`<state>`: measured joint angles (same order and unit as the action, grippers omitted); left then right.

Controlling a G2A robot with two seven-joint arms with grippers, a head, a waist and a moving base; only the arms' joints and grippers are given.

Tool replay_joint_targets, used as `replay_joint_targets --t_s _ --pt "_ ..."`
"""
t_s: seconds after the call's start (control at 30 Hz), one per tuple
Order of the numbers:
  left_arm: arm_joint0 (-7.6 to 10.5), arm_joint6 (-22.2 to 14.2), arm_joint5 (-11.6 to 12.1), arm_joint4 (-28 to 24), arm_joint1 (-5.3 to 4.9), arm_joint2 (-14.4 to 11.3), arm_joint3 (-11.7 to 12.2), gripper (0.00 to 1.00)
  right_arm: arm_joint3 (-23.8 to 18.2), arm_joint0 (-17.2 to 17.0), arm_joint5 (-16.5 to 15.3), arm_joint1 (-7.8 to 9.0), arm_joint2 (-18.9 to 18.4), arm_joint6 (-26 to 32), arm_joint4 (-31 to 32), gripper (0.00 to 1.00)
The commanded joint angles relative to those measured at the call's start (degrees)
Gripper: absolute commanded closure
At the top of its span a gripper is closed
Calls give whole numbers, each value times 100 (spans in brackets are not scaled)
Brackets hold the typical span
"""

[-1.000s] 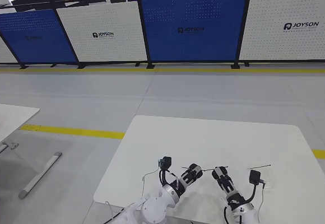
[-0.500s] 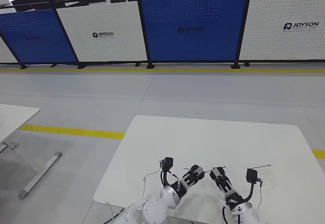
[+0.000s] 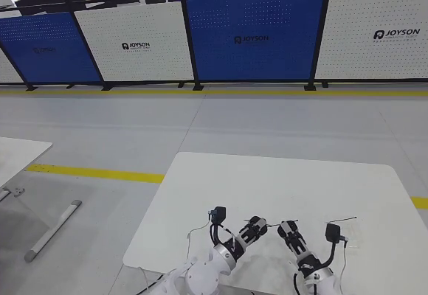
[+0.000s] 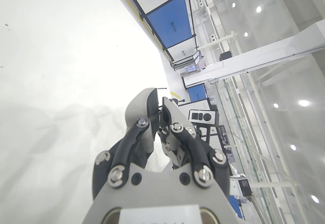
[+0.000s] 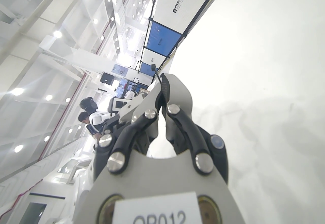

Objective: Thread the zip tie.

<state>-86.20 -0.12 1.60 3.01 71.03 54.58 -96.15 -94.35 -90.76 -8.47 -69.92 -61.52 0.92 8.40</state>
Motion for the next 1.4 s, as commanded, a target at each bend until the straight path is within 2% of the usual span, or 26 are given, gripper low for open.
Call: replay_joint_targets --t_s 0.0,0.13,0.3,0.33,0.37,0.43,0.47,0.77,1.03,1.17,1.2,1.23,1.27,1.37 --pt "-32 4 25 -2 -7 34 -30 60 -6 -15 18 -5 -8 -18 12 100" --pt "-115 -16 78 16 -24 95 -124 73 -7 -35 35 -18 -38 -41 9 100" --pt "-169 -29 88 96 -37 134 -172 80 -25 -58 30 -31 -69 -27 15 100" --pt "-175 -31 87 102 -37 134 -173 83 -28 -62 27 -33 -73 -21 17 100" --pt "-178 -36 86 110 -37 131 -172 91 -32 -66 22 -36 -74 -15 20 100" --pt "-177 -42 87 120 -35 123 -165 95 -38 -76 12 -42 -75 -6 30 100" --pt "-175 -43 87 123 -34 120 -160 100 -40 -79 8 -45 -74 -3 35 100" --pt "-169 -79 92 149 -28 111 -148 100 -34 -87 -26 -73 -82 36 62 100" --pt "-177 -260 217 133 -40 125 -153 100 -6 -18 13 -95 -23 205 233 100" --pt "-183 -301 230 96 -43 139 -161 100 39 14 -73 -112 -11 265 146 100" --pt "-188 -300 229 79 -43 148 -167 100 52 20 -100 -114 -19 298 129 91" --pt "-193 -297 227 63 -44 157 -172 100 57 24 -116 -113 -24 332 132 51" --pt "-198 -288 223 37 -44 168 -178 100 60 26 -129 -113 -33 357 138 0" --pt "-201 -211 139 -124 -38 233 -182 100 60 12 -189 -112 -63 392 138 0"
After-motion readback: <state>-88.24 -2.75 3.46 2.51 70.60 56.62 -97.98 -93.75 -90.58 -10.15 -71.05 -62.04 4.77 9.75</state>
